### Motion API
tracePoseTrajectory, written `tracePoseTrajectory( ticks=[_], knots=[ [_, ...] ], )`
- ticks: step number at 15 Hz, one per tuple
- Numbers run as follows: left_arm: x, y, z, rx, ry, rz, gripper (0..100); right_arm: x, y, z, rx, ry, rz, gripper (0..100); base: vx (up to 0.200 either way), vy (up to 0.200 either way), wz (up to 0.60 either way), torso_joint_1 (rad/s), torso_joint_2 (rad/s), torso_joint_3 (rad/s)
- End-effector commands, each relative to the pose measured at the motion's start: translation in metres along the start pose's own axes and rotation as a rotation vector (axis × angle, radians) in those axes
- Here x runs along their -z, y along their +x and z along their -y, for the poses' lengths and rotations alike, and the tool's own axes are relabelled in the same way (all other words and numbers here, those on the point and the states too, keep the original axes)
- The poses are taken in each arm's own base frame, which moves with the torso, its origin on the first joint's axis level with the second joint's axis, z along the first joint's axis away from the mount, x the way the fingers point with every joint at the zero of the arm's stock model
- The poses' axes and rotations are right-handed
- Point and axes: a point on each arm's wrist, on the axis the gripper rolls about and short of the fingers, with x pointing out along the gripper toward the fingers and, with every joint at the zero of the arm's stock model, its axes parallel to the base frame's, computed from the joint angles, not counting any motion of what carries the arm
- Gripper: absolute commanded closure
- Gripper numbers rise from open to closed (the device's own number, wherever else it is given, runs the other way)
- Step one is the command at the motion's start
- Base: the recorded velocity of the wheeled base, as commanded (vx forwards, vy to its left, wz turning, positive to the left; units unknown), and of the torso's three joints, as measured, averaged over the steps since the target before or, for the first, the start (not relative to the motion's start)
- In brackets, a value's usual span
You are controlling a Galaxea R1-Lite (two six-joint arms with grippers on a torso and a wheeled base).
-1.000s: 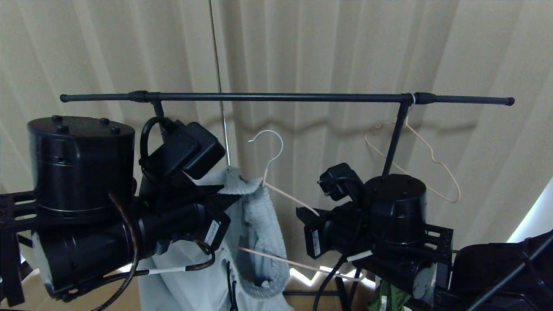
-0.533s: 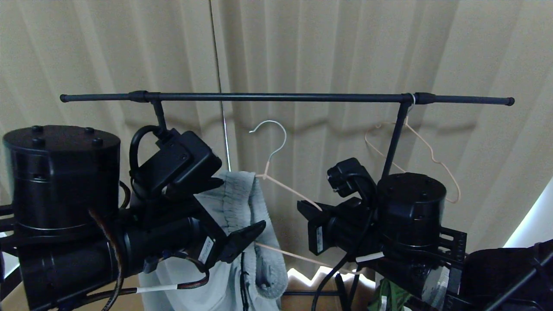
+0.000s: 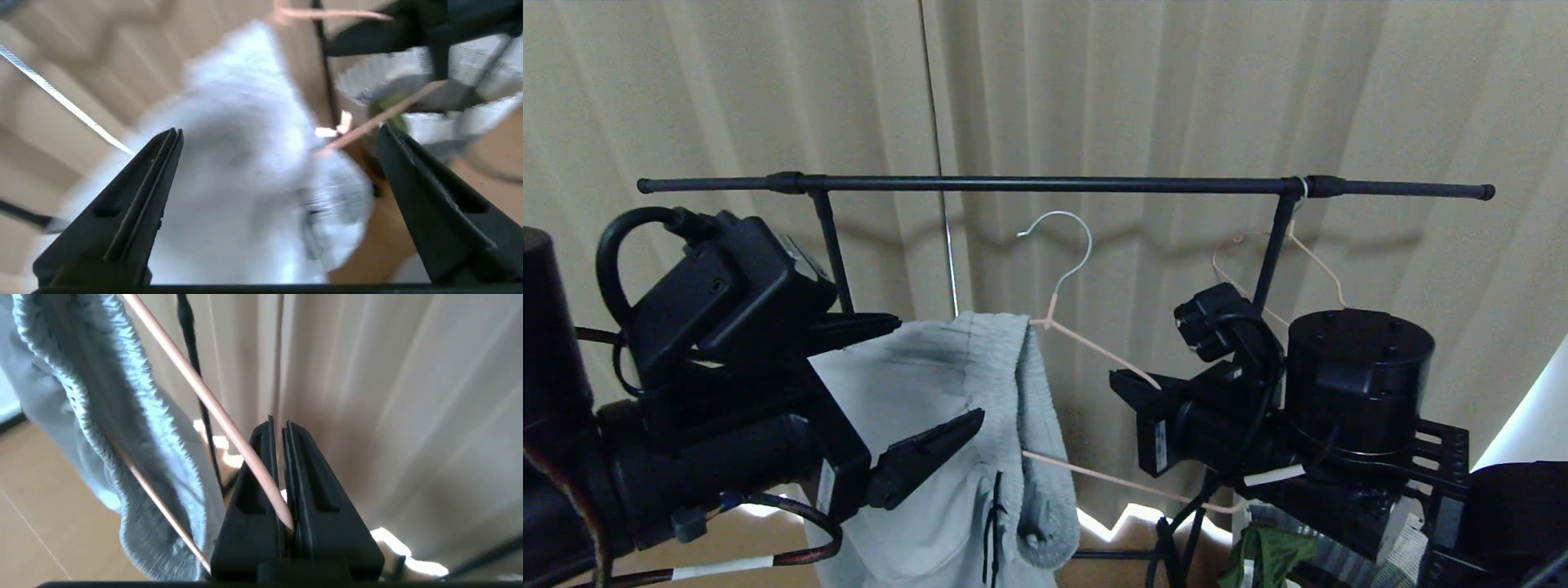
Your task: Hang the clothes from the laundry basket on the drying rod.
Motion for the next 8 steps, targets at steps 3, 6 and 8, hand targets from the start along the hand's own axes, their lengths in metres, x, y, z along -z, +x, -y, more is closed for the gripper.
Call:
tracePoseTrajectory(
  ticks=[3, 6, 8],
  knots=[
    [0.002, -0.006, -0.015, 0.008, 0.102, 0.028, 0, -0.009, -0.021, 0.003, -0.035, -0.005, 0.016, 100, 0.000, 0.000, 0.00, 0.000, 0.00, 0.000],
    [0.010, 0.010, -0.025, 0.037, 0.243, 0.006, 0, -0.001, -0.024, 0.004, -0.052, -0.011, -0.007, 100, 0.000, 0.000, 0.00, 0.000, 0.00, 0.000],
    [0.012, 0.021, -0.026, 0.040, 0.284, 0.014, 0, 0.000, -0.024, 0.003, -0.073, -0.020, -0.013, 100, 0.000, 0.000, 0.00, 0.000, 0.00, 0.000]
  ],
)
